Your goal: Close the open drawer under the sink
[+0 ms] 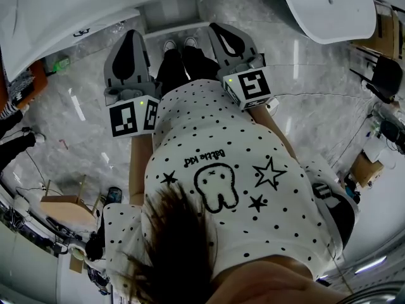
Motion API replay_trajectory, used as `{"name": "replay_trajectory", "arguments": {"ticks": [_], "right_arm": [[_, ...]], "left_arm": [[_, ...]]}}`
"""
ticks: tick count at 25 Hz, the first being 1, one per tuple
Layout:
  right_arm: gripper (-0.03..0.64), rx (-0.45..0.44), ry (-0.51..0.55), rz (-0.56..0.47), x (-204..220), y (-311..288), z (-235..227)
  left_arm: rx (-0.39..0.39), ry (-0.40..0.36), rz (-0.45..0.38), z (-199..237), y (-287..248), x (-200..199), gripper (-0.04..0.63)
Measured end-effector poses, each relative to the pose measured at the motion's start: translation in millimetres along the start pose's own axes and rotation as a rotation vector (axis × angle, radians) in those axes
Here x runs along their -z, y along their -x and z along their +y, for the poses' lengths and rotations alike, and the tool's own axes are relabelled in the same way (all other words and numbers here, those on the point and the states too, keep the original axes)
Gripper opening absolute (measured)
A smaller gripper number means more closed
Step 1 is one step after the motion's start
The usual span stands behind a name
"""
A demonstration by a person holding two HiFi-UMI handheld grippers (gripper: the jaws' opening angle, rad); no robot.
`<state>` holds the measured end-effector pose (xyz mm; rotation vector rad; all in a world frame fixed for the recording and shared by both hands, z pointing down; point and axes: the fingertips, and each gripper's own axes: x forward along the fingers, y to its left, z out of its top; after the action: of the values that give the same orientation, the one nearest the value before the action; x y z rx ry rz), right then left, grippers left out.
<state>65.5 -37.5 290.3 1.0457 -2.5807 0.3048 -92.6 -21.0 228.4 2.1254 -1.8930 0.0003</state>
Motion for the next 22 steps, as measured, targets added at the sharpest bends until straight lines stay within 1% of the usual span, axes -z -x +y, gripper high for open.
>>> {"name": "replay_trajectory", "arguments": {"ticks": [5,12,16,19,22], "right_arm": [[0.015,0.017,-0.004,0.006,8,6,-1],[0.015,0.037,0.011,0.013,4,9,-7],[0.015,0.048,0.016,0.018,3,9,-11],[0.015,0.036,0.016,0.003,1,10,-10],[0.015,0.023,0.032,0.002,-6,10,-7]], "left_arm": [[0.006,-0.027,0.029,-4,2,16,0.006],[0.010,-0.018,0.071,-4,2,29,0.005],[0.025,-0.043,0.106,-3,0,47,0.006],[0.053,-0.060,0.166,-2,1,67,0.006],[0.056,-0.052,0.236,3,0,87,0.008]]}}
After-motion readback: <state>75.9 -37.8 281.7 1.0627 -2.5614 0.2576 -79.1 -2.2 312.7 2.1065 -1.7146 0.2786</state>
